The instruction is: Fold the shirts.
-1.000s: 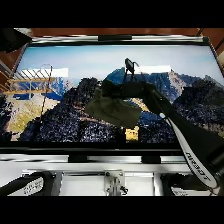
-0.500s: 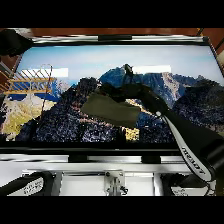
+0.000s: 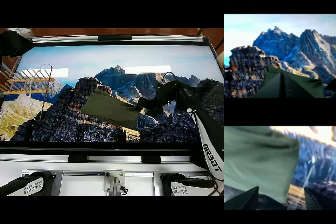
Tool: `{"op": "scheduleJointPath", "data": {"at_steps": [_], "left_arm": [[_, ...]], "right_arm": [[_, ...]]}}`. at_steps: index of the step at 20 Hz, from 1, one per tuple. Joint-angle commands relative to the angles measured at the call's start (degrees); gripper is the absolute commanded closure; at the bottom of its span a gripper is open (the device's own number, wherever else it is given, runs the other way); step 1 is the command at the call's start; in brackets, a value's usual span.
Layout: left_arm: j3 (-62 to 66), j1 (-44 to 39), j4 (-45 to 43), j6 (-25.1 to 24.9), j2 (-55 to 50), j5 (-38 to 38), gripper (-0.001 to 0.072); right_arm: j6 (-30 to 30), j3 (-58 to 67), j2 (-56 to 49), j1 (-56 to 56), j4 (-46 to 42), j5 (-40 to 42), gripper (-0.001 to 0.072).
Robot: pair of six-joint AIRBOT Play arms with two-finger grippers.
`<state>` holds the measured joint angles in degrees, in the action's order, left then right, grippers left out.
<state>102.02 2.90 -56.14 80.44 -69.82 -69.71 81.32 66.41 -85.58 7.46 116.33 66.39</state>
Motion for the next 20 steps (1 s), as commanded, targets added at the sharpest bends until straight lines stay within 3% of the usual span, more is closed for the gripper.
{"op": "scheduleJointPath", "data": {"at_steps": [1,6,7,9,11,14,18,20], "left_arm": [[-0.02,-0.04,0.0,0.26,-0.02,0.0,0.0672],[-0.02,-0.04,0.0,1.31,-0.02,0.02,0.0672],[-0.02,-0.07,0.02,1.33,-0.02,0.02,0.0673],[-0.02,-0.04,0.02,1.33,-0.02,0.02,0.0673],[-0.02,-0.04,0.0,1.31,-0.02,0.02,0.0672],[-0.04,-0.07,0.02,1.31,-0.02,-0.02,0.0672],[-0.04,-0.17,-0.02,1.2,-0.02,-5.33,0.0672],[-0.04,-0.2,-0.02,1.22,-0.02,-9.46,0.0672]], "right_arm": [[4.59,-4.5,-2.67,-0.42,6.6,-2.95,0.0049],[4.98,-4.46,-8.04,1.27,11.63,-8.66,0.005],[5.9,-4.44,-8.41,1.29,13.0,-10.56,0.0099],[10.38,-3.65,-8.48,1.27,17.09,-13.05,0.0483],[15.8,0.07,-8.48,1.27,19.26,-14.43,0.0645],[21.29,9.27,-8.48,1.18,19.41,-19.15,0.0645],[20.63,21.27,-10.75,-1.44,18.62,-35.36,0.0645],[17.94,26.05,-14.12,-4.87,18.62,-38.84,0.0645]]}}
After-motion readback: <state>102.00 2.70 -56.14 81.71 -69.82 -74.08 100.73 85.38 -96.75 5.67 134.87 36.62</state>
